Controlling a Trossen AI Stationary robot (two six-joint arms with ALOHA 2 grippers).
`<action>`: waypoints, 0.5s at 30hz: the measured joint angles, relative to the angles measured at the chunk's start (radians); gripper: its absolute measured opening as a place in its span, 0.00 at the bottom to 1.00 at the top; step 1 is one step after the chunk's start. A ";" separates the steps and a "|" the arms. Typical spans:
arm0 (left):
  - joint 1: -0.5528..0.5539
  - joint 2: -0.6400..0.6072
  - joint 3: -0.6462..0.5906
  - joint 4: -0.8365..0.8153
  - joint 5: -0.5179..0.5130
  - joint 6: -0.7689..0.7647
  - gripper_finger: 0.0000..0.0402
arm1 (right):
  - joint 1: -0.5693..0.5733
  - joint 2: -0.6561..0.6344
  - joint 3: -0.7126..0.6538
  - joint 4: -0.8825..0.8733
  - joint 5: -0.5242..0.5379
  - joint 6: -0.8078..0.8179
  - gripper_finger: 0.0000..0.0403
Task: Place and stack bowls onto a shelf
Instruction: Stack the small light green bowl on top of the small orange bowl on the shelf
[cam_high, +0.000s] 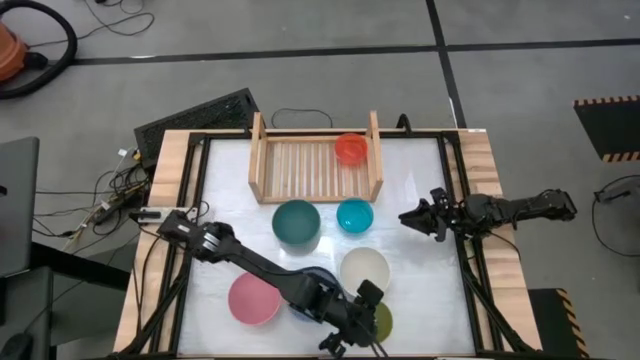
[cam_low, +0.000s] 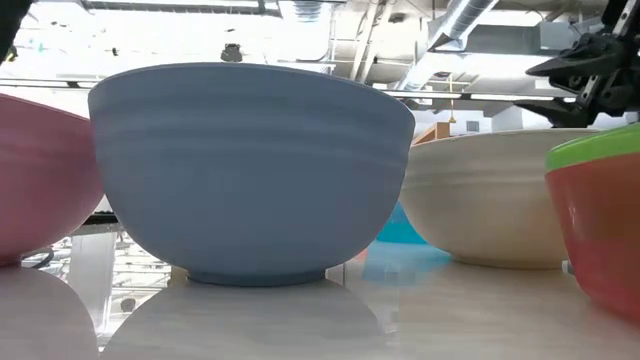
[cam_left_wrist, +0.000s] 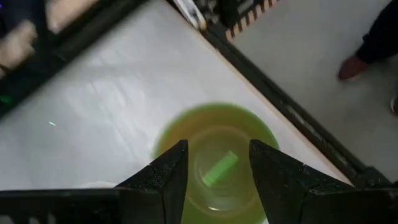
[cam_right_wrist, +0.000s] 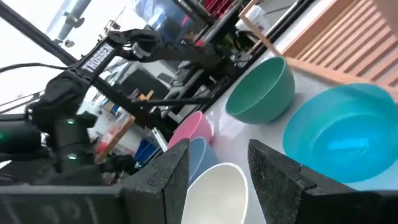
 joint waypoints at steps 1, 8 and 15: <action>0.000 0.012 0.000 -0.006 0.004 -0.005 0.39 | 0.009 0.003 0.000 0.001 0.000 0.000 0.47; 0.000 0.044 0.000 -0.047 0.109 -0.046 0.39 | 0.057 0.012 0.000 0.000 -0.001 -0.003 0.47; -0.001 0.047 -0.022 -0.037 0.141 -0.053 0.39 | 0.080 0.022 0.000 0.000 -0.001 -0.003 0.47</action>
